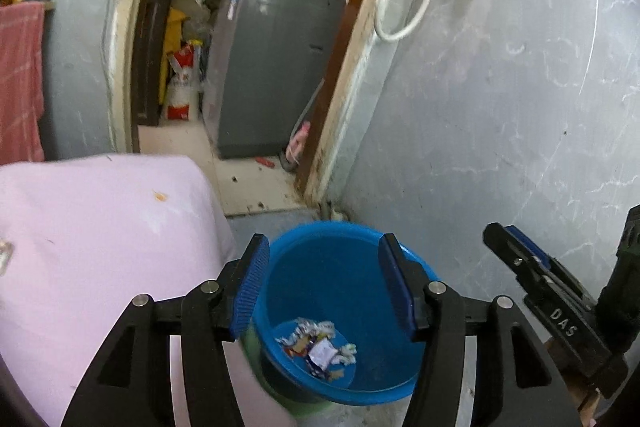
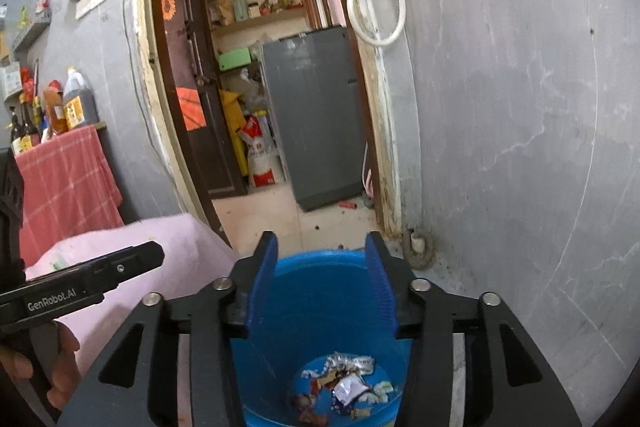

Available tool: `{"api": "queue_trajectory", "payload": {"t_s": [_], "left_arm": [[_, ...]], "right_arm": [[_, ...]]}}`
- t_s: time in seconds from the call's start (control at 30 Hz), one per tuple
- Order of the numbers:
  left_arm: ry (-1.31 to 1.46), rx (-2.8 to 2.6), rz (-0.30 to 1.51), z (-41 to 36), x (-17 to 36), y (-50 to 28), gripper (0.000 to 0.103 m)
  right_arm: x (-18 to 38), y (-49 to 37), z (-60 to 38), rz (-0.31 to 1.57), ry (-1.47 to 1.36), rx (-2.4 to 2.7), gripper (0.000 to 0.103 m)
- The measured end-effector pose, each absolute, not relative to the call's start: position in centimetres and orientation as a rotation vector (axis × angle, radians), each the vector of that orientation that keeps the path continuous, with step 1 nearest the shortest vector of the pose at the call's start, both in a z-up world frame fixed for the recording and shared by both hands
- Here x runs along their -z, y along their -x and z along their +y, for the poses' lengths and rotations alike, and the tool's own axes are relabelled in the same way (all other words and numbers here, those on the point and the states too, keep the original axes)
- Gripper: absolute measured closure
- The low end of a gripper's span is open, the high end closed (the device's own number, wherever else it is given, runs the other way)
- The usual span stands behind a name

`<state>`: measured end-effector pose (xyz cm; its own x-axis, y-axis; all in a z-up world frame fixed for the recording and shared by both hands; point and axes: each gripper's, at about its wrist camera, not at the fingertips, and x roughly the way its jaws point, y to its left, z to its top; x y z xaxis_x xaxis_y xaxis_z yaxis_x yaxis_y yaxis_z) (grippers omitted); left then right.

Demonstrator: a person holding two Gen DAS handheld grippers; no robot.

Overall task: Collect trash
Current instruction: 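Move both tools back over the remaining scraps on the bedspread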

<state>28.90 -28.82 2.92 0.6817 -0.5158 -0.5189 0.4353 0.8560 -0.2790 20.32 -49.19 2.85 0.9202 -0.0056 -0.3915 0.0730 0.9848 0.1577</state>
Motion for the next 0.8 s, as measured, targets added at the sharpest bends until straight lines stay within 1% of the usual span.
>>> {"api": "queue_trajectory", "payload": {"t_s": [0.07, 0.1, 0.17, 0.2, 0.27, 0.3, 0.33, 0.37, 0.47, 0.53, 0.57, 0.63, 0.67, 0.8], "left_arm": [[0.143, 0.521, 0.587, -27.6, -4.0, -28.3, 0.04], [0.145, 0.507, 0.564, -27.0, -4.6, -28.0, 0.037], [0.15, 0.493, 0.522, -25.8, -5.6, -27.4, 0.027], [0.15, 0.481, 0.495, -25.0, -6.2, -26.9, 0.026], [0.145, 0.454, 0.465, -23.7, -7.0, -26.3, 0.021], [0.143, 0.445, 0.458, -23.3, -7.3, -26.2, 0.019], [0.141, 0.427, 0.447, -22.6, -7.7, -26.0, 0.014], [0.139, 0.409, 0.436, -22.0, -8.0, -25.8, 0.009], [0.141, 0.362, 0.387, -19.7, -8.8, -24.8, 0.003], [0.136, 0.337, 0.371, -18.5, -9.3, -24.5, 0.002], [0.133, 0.323, 0.363, -17.8, -9.6, -24.3, 0.002], [0.125, 0.3, 0.344, -16.8, -10.0, -23.8, 0.002], [0.122, 0.286, 0.329, -16.0, -10.3, -23.4, 0.002], [0.115, 0.249, 0.298, -13.3, -11.1, -22.2, 0.002]], "right_arm": [[-4.0, -20.0, -48.5, 0.376, -0.162, 0.032, 0.052], [-4.5, -20.0, -48.2, 0.366, -0.161, 0.025, 0.05], [-5.6, -19.7, -47.3, 0.342, -0.152, 0.009, 0.049], [-5.9, -19.6, -47.0, 0.334, -0.149, 0.004, 0.048], [-6.7, -19.3, -46.3, 0.315, -0.149, -0.008, 0.043], [-7.1, -19.2, -45.9, 0.305, -0.152, -0.015, 0.036], [-7.5, -19.0, -45.4, 0.293, -0.154, -0.023, 0.031], [-7.8, -18.9, -45.0, 0.284, -0.153, -0.03, 0.03], [-8.6, -18.7, -43.7, 0.264, -0.152, -0.052, 0.024], [-9.1, -18.6, -42.8, 0.248, -0.155, -0.064, 0.015], [-9.4, -18.5, -42.4, 0.241, -0.156, -0.067, 0.012], [-9.9, -18.2, -41.5, 0.221, -0.159, -0.077, 0.002], [-10.1, -18.1, -41.0, 0.211, -0.162, -0.085, 0.0], [-11.1, -17.7, -38.7, 0.168, -0.152, -0.113, 0.0]]}}
